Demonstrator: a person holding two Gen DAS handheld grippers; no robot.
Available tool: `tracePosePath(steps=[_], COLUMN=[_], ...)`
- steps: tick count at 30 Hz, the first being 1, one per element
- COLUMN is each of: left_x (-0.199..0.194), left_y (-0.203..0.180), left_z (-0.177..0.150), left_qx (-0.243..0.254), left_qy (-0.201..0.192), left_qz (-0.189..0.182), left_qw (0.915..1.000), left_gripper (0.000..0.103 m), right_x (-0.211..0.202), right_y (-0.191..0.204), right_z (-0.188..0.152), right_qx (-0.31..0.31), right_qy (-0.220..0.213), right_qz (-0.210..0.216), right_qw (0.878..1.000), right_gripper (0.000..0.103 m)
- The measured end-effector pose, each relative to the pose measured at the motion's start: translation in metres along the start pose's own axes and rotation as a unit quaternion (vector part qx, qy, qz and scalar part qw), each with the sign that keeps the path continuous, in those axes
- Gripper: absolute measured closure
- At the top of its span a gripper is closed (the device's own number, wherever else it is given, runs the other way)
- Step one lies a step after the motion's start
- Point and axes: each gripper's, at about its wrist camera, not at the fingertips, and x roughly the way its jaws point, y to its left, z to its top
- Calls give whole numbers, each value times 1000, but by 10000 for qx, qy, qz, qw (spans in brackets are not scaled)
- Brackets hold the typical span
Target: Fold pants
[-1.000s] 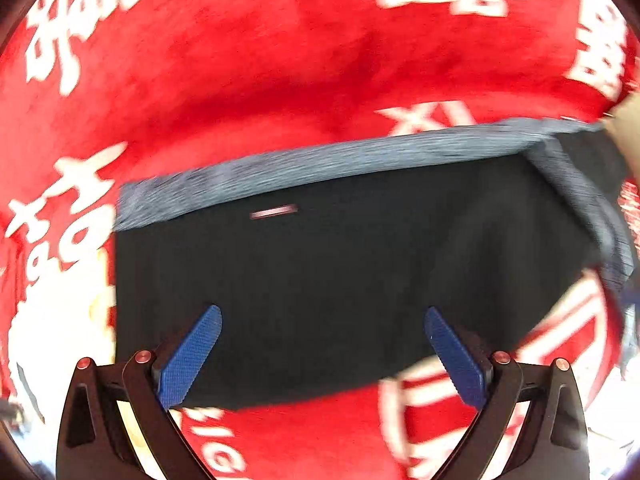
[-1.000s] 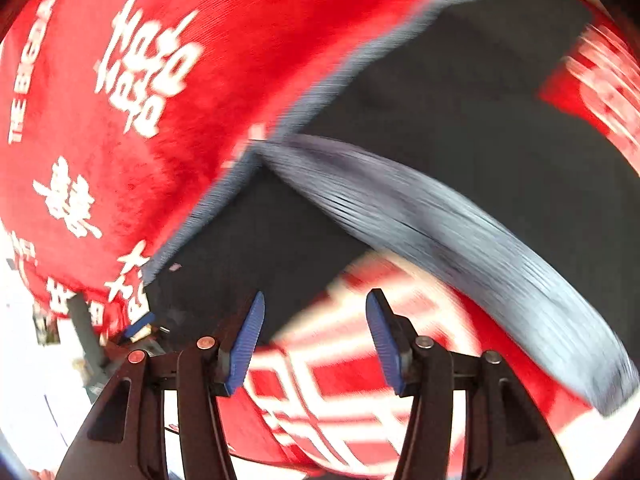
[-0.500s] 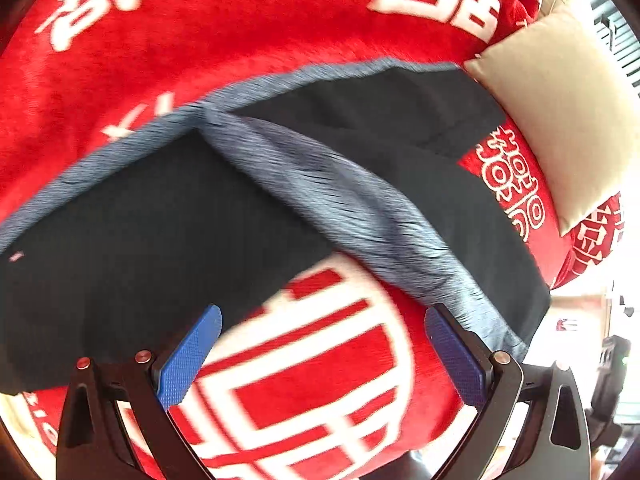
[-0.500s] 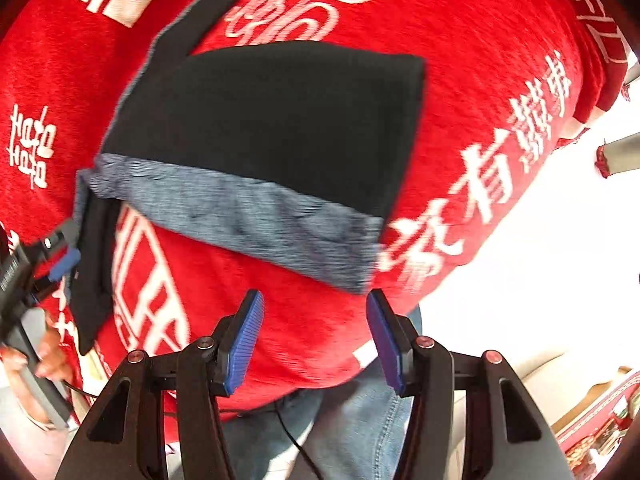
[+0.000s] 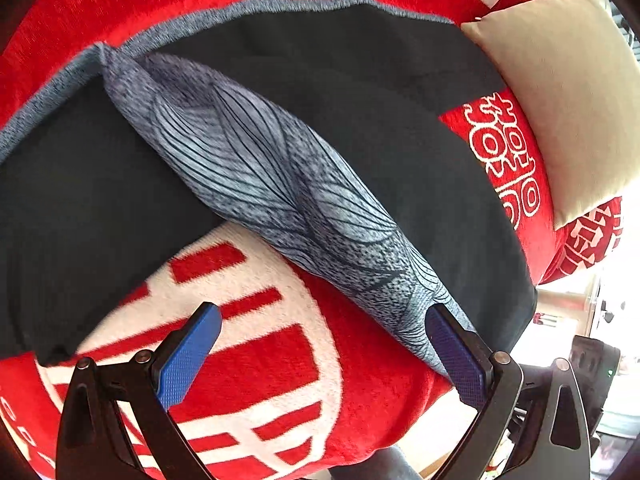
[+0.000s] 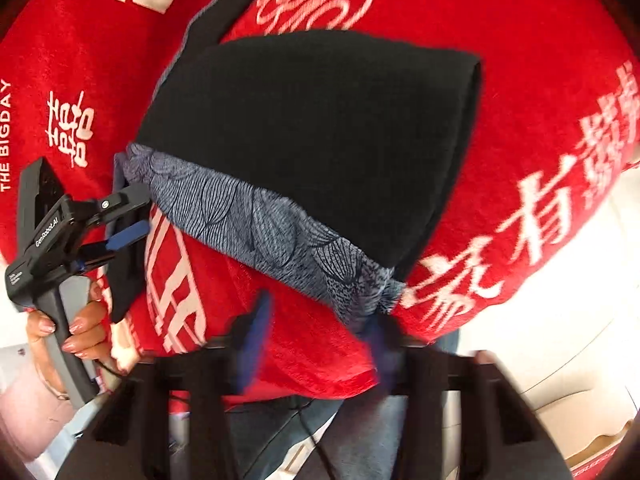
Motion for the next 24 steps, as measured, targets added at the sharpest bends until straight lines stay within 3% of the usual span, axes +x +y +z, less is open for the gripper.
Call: tracePosePath(steps=[1, 6, 10, 14, 17, 24], left_x=[1, -7, -37, -61, -70, -64], left_y=[-2, -13, -13, -6, 2, -1], left_z=[0, 6, 12, 21, 23, 33], left_qx=[3, 5, -59, -153, -162, -285], left_qy=[10, -66, -411, -697, -747, -769], left_qz=[13, -3, 55, 368, 466, 1016], left_qw=[10000, 10000, 9991, 9968, 9960, 9914], left_gripper=[1, 1, 1, 1, 1, 1], right_x=[-4, -39, -81, -112, -127, -145], right_y=[-1, 17, 37, 59, 78, 123], right_z=[3, 20, 54, 102, 142, 243], right_qx=[45, -126, -358, -563, -767, -1403], right_qy=[25, -59, -231, -415, -562, -770], right_qz=[136, 769, 1216, 1586, 1727, 1567], right_qw=[9999, 9969, 9917, 9849, 9804, 9746], right_gripper=[99, 100, 100, 100, 100, 100])
